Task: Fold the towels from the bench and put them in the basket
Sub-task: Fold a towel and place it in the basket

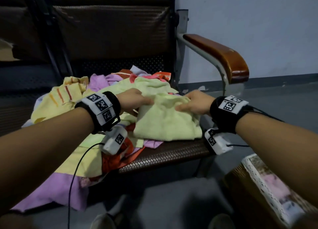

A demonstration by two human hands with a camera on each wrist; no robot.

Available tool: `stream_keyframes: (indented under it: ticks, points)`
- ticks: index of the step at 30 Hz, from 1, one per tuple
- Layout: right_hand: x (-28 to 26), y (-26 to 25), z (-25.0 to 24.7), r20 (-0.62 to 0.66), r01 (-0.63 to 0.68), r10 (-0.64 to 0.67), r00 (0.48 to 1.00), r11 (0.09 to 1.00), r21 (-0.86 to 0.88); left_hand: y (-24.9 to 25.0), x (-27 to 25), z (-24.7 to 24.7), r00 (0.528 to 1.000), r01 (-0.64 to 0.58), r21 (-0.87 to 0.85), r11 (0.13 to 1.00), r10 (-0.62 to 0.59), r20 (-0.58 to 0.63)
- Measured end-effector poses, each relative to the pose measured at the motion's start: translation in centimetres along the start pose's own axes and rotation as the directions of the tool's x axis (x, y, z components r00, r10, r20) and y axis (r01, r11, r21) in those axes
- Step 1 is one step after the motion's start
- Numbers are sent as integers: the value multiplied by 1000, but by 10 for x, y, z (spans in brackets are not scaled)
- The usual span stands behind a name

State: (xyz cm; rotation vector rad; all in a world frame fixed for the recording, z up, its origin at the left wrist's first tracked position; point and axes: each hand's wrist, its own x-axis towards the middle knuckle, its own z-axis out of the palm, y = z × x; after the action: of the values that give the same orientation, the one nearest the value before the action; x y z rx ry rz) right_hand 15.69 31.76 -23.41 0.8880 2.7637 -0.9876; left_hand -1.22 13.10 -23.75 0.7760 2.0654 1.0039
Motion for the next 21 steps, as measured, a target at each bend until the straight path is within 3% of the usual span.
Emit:
stream_keyframes:
  ticks: [3, 8, 11, 14, 15, 17, 19, 21]
  points:
    - [27, -6, 5, -171, 14, -2, 985, 998, 67, -5, 32, -2, 982, -6, -54, 999, -5, -187]
    - [50, -10, 19, -345, 40, -21, 938, 998, 47, -16, 61, 3, 927, -22, 82, 996, 51, -371]
    - [45, -6, 26, -291, 110, -121, 949, 992, -54, -20, 67, 1, 879, -46, 60, 997, 69, -472]
    - [27, -1, 28, -176, 228, -279, 944, 937, -263, -20, 53, -2, 810, -188, 159, 969, 244, -533]
    - [20, 0, 29, -122, 254, -303, 945, 917, -308, -19, 44, -2, 816, -249, 202, 947, 317, -483]
    - [8, 6, 33, 3, 286, -304, 953, 891, -352, -23, 26, 0, 886, -329, 243, 913, 387, -257]
    - [-3, 11, 39, 113, 294, -272, 956, 872, -392, -33, 10, 5, 933, -325, 398, 858, 358, -10]
    - [-8, 15, 42, 163, 285, -235, 958, 839, -463, -44, 0, 10, 945, -313, 609, 728, 303, 123]
